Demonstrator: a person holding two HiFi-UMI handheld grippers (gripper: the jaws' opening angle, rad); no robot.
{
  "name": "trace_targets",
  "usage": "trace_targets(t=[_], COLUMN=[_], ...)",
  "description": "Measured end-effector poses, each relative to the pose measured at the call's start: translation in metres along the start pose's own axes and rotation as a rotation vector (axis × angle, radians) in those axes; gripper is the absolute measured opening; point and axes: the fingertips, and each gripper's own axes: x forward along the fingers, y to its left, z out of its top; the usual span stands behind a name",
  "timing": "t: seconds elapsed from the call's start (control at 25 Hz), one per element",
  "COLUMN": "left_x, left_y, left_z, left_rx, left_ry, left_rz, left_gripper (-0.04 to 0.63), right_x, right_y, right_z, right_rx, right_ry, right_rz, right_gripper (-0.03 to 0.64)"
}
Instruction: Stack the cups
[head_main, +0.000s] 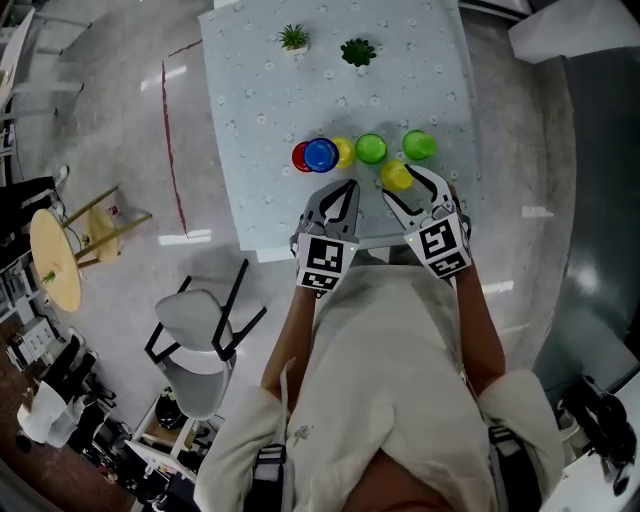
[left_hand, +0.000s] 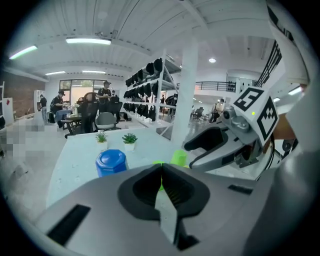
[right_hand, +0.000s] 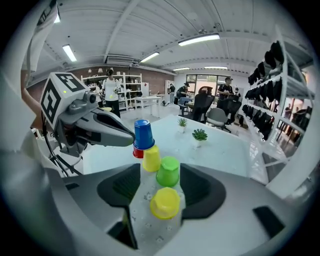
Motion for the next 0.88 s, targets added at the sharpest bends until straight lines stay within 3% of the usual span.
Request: trace_targets(t=[0.88], left_x=[0.040], left_y=[-0.047], left_z=[-0.017], left_rx=[0.060], left_ry=[0.077], left_rz=[-0.092], left_gripper=[0.015], right_x=[0.022], right_y=[-0.013], right_z=[-0.074], right_rx=[0.040], right_ry=[0.107], right_rz=[0.015], right_gripper=[0.252])
